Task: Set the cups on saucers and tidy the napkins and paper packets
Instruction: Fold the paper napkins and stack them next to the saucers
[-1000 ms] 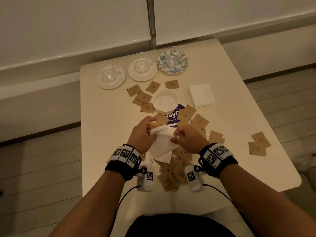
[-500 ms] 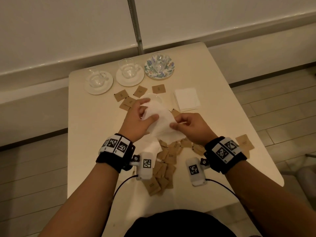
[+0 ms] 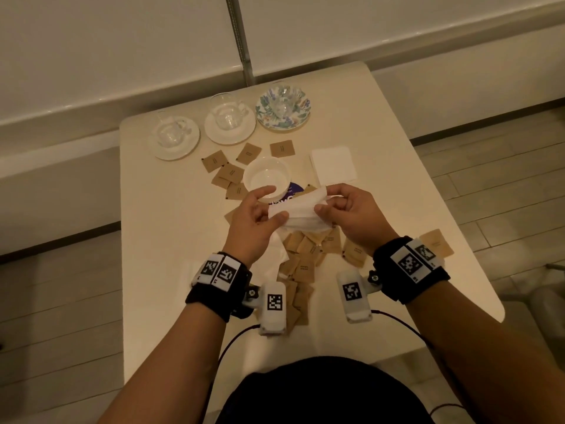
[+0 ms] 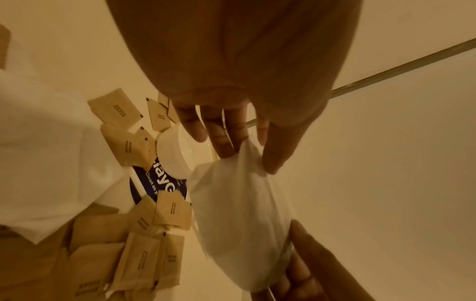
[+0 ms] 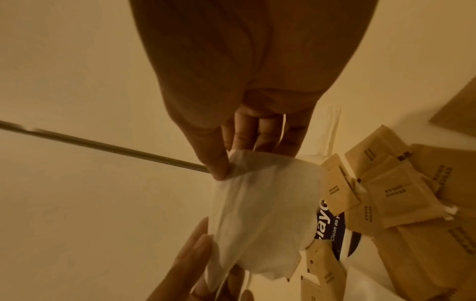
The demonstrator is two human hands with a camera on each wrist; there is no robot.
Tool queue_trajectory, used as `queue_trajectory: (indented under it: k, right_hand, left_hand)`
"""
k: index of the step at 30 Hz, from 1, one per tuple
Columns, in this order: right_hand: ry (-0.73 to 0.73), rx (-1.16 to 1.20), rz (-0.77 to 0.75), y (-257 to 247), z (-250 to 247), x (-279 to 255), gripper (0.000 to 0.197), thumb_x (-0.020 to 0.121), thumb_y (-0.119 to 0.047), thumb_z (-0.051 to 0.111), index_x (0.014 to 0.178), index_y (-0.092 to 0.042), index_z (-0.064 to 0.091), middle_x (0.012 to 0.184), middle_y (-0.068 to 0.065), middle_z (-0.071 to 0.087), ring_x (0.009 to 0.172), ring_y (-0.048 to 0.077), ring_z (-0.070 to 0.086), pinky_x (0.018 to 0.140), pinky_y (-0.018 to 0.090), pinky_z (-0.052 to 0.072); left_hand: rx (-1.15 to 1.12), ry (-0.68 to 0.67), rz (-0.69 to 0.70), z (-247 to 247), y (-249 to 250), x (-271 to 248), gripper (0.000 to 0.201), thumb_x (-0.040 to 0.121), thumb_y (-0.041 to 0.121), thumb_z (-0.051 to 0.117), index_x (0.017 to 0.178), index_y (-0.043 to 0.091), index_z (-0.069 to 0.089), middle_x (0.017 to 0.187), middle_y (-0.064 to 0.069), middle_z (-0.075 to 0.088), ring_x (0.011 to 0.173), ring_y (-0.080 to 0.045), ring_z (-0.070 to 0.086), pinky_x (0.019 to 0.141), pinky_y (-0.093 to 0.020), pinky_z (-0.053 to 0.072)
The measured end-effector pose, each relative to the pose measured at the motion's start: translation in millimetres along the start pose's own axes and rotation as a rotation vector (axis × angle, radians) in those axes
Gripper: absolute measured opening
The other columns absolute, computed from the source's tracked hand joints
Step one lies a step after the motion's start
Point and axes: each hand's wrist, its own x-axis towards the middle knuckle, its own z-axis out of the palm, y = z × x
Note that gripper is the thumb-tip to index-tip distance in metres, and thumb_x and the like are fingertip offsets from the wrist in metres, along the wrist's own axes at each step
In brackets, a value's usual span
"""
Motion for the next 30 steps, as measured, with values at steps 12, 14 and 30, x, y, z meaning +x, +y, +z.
queue_trajectory:
  k: [12,14,30]
  right_hand:
    - [0.031,-0.179,-0.205,-2.7,10.7,-7.9,0.029,0.08,0.001,0.074,0.095,-0.023,0.068,0.083,-0.01,0.062,0.059,0.003,0.052,0.063,0.013,0.047]
    - [0.037,-0.168,-0.227,-5.6,13.0,-9.0,0.028,0.079,0.003,0.074,0.093,-0.02,0.068,0.08,-0.009,0.061,0.06,-0.001,0.055,0.063,0.01,0.047]
    - [0.05,-0.504,-0.299,-22.3,8.8,-7.5,0.01,0.08,-0.017,0.077,0.086,-0.023,0.071,0.101,-0.006,0.061,0.102,0.004,0.054,0.088,0.01,0.038]
  left_hand:
    - [0.041,0.09,0.095,-21.4,5.3,-6.6,0.027,0.077,0.001,0.079,0.092,0.023,0.073,0.087,-0.001,0.069,0.076,-0.009,0.06,0.081,-0.028,0.056]
    - [0.09,0.061,0.113,-24.3,7.6,-6.9,0.031,0.074,0.001,0.08,0.092,0.025,0.072,0.083,0.004,0.069,0.073,-0.006,0.059,0.075,-0.02,0.054]
    - [0.632,0.033,0.211,-27.6,32.0,-10.0,0.04,0.08,0.03,0.077,0.118,0.038,0.064,0.121,0.009,0.047,0.115,-0.009,0.043,0.101,-0.029,0.033]
